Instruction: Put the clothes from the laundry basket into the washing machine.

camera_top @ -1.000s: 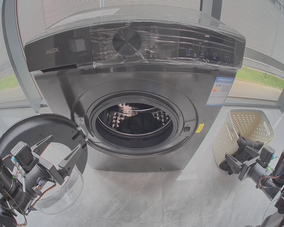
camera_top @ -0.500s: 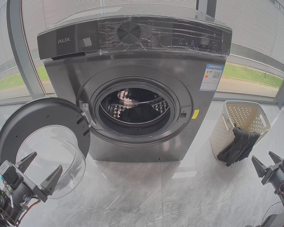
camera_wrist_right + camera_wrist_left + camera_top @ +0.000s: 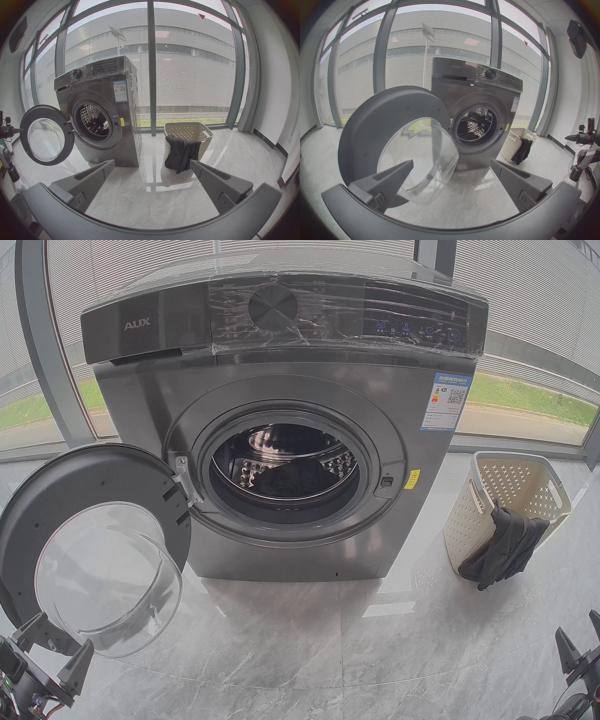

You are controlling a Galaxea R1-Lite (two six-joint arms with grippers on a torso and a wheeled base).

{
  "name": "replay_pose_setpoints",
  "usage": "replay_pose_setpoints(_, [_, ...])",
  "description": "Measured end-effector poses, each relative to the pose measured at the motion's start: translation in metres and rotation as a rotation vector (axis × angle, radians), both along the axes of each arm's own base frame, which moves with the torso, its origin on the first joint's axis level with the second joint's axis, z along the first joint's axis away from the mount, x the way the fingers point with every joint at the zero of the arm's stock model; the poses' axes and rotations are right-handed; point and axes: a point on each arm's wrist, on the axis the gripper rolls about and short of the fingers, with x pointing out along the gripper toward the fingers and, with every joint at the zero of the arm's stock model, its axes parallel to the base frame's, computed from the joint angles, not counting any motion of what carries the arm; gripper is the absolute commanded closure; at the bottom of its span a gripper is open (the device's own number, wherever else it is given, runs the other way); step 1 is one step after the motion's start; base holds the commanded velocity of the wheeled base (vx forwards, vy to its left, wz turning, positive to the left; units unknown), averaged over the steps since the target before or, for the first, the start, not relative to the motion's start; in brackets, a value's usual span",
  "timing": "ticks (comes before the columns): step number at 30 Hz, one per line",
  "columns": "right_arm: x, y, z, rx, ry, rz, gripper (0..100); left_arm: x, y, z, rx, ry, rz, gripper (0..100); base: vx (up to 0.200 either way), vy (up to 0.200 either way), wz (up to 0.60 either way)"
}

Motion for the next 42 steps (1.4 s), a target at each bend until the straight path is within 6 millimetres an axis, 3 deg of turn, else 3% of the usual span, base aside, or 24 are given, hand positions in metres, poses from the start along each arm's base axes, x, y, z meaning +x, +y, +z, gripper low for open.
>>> replay_pose_setpoints(9, [-0.023, 0.0, -0.017, -0.01, -0.084, -0.055, 0, -0.03, 0.011, -0.029, -0.012, 0.037, 0.09, 0, 0.0, -0.156, 0.0])
replay_pose_setpoints(14, [-0.026, 0.002, -0.018, 0.01, -0.114, -0.001, 0, -0.035, 0.013, -0.029, -0.025, -0.03, 0.144, 0, 0.0, -0.2, 0.0])
replay_pose_setpoints(24, [-0.027, 0.002, -0.019, -0.009, -0.123, -0.005, 0, -0.042, 0.008, -0.03, 0.061, -0.099, 0.291, 0, 0.0, 0.0, 0.0])
replay_pose_setpoints(30, [-0.027, 0.002, -0.019, -0.003, -0.123, -0.051, 0, -0.045, 0.004, -0.034, 0.046, -0.102, 0.174, 0, 0.0, 0.0, 0.0])
replay_pose_setpoints(35, [-0.027, 0.004, -0.02, -0.011, -0.12, 0.04, 0, -0.046, 0.003, -0.037, 0.044, -0.09, 0.119, 0, 0.0, 0.0, 0.0])
replay_pose_setpoints(42, [-0.027, 0.005, -0.019, -0.014, -0.122, 0.088, 0, -0.046, 0.003, -0.037, 0.04, -0.09, 0.116, 0, 0.0, -0.2, 0.0])
